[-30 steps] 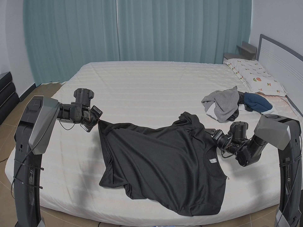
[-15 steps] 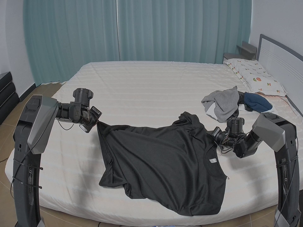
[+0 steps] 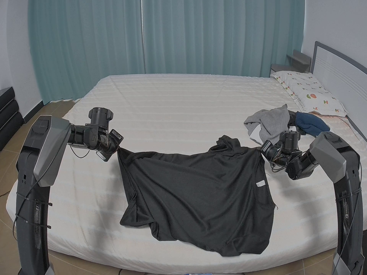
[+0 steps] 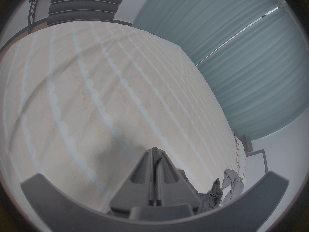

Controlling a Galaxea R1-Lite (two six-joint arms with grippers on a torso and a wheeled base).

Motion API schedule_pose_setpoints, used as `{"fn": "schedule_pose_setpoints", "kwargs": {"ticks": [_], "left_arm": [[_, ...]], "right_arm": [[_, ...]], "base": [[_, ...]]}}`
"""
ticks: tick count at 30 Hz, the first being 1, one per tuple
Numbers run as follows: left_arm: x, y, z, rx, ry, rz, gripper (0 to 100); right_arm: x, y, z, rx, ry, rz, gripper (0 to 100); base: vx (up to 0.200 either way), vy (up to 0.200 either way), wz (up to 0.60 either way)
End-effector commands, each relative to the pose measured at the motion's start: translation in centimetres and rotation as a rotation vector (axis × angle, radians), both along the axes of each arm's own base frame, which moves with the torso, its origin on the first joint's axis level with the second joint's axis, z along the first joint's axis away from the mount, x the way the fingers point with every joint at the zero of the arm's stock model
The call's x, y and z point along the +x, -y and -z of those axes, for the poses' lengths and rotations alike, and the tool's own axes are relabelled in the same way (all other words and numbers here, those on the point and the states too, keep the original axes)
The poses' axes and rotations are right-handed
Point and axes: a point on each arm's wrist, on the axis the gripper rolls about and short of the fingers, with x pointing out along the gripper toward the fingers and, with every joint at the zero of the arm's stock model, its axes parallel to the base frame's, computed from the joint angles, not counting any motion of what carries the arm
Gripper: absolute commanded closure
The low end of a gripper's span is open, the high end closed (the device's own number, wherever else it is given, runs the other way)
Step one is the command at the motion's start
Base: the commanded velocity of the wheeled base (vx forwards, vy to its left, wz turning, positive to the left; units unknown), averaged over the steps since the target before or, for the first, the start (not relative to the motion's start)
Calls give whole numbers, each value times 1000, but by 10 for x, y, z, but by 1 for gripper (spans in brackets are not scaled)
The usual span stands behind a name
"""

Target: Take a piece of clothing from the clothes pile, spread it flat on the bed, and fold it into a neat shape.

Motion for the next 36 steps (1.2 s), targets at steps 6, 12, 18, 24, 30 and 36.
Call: {"fn": "schedule_pose_setpoints", "kwargs": {"ticks": [6,12,18,24,30,36], "left_arm": [[3,4,16,3,-23,8,100],[4,4,15,-3,-13,6,100],[4,5,14,-12,-13,9,0],[0,3,10,-15,-24,9,0],[-28,-2,-24,-40,-23,37,0],[-76,0,-35,-118,-108,118,0]], "right_arm": [[17,5,-9,-6,62,17,100],[25,7,-11,-8,91,34,100],[25,5,-5,-10,81,30,0],[11,9,-14,-15,55,42,0],[-30,17,-39,1,-14,42,0],[-80,5,-47,-3,-84,11,0]], "base": [[0,0,0],[0,0,0],[0,0,0],[0,0,0],[0,0,0],[0,0,0]]}}
